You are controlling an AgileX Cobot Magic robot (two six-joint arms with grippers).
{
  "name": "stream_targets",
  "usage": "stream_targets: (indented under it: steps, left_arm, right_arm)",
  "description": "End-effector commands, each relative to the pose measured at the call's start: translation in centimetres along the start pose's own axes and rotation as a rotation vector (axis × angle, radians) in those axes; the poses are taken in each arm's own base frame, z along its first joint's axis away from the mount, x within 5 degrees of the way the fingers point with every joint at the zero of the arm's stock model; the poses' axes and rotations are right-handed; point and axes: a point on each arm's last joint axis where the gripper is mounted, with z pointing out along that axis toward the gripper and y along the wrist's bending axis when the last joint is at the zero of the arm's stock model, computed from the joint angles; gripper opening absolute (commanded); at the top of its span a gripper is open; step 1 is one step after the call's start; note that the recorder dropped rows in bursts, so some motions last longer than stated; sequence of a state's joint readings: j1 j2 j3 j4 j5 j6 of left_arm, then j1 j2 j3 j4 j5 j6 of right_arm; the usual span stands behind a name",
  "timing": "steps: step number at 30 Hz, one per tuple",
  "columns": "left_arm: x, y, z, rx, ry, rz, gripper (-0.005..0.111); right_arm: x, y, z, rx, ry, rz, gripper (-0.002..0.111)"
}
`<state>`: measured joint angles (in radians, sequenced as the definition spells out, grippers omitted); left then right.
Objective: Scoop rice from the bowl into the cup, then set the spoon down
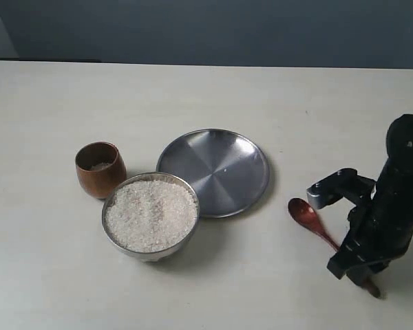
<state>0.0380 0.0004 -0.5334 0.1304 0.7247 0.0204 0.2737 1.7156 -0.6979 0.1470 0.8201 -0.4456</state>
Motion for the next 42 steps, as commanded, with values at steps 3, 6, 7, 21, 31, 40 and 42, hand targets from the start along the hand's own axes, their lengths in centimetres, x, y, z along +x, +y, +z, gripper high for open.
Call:
stream_targets:
  steps: [3, 6, 7, 21, 31, 40, 42]
  left_arm:
    - [-0.2, 0.0, -0.1, -0.004, -0.01, -0.002, 0.0]
    - [-0.2, 0.0, -0.1, -0.004, -0.01, -0.002, 0.0]
    - [-0.2, 0.0, -0.1, -0.004, -0.01, -0.002, 0.0]
    - [-0.2, 0.0, -0.1, -0.004, -0.01, -0.002, 0.0]
    - [-0.2, 0.0, -0.1, -0.004, -0.01, -0.002, 0.0]
    - [-0.2, 0.0, -0.1, -0.004, -0.01, -0.002, 0.0]
    - [-0.2, 0.0, -0.1, -0.004, -0.01, 0.0, 0.0]
  right_arm:
    - [-1.0, 0.5, -4.4, -0.041, -0.02, 0.01, -0.001]
    - [-1.2, 1.1, -6.8, -0.018, -0.072, 0.003, -0.001]
    - [-1.3, 1.7, -7.7, 0.004, -0.081, -0.025, -0.001]
    - [-6.1, 10.2, -12.0, 0.255, -0.106, -0.228, -0.001]
    - [-9.7, 14.0, -11.0, 0.494, -0.13, -0.317, -0.001]
    - [-11.5, 17.7, -8.6, 0.59, -0.126, -0.408, -0.001]
    - [-11.6, 18.3, -8.0, 0.632, -0.125, -0.43, -0.001]
